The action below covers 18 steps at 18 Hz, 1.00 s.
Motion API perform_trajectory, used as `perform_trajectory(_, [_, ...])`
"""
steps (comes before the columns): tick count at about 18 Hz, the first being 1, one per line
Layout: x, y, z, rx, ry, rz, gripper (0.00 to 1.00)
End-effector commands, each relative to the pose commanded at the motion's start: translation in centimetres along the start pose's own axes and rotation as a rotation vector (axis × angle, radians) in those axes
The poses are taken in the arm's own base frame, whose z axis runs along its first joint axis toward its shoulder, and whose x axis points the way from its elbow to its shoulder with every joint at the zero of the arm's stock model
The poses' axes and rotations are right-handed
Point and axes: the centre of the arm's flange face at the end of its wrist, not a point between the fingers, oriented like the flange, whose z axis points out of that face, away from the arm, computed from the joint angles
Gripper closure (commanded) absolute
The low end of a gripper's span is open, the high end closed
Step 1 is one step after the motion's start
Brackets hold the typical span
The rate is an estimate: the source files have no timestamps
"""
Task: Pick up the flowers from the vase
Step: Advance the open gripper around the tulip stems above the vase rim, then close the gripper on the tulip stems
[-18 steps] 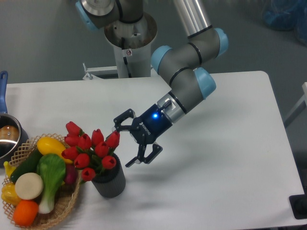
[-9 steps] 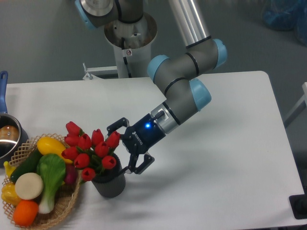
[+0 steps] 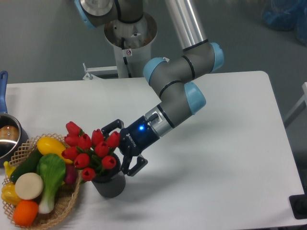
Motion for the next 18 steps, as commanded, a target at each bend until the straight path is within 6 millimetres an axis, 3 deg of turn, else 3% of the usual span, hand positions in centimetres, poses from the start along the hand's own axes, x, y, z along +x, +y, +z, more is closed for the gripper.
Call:
perform_trajectory(2, [0.02, 0.06, 0.12, 0.0, 0.002, 0.01, 0.0])
perform_trajectory(3, [0.02, 0.06, 0.12, 0.0, 0.002, 0.014, 0.04])
perform_trajectory(5, [0.06, 0.12, 0.14, 0.0, 0.003, 0.013, 0.24])
perform_trajectory(9, [-0.04, 0.03, 0.13, 0.003, 0.002, 0.017, 0.36])
perform_trajectory(12, [-0.06, -0.07, 0.0, 0.005, -0.001, 0.021, 0.53])
perform_trajectory(18, [-0.14, -0.13, -0.11, 0.006, -0.003, 0.024, 0.6])
